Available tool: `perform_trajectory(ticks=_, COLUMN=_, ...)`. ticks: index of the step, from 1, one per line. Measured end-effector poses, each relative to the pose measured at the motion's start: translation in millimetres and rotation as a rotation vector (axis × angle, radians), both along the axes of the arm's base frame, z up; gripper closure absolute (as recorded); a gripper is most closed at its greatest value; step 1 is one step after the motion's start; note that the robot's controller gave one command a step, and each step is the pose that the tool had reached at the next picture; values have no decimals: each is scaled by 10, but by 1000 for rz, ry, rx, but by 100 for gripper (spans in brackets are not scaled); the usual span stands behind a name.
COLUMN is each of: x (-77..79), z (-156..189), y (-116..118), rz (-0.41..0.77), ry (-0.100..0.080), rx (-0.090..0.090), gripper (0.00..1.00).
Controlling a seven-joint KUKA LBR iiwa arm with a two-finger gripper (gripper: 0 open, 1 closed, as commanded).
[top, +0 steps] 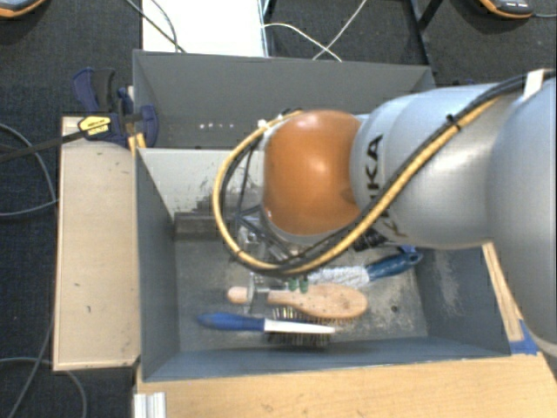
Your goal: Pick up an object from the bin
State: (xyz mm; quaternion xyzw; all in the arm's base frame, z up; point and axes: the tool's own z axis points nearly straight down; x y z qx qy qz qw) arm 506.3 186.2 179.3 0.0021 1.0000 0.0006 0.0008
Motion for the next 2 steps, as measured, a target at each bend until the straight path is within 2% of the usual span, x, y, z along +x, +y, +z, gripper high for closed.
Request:
perform_trajectory(ticks=1, x=0, z=0, y=-1, rz=-2, ry=0, rx=0, gripper=0)
perform_trajectory(ticks=2, x=-267, z=-862, y=-307, rz=181, ry=-3, rx=1, gripper=0)
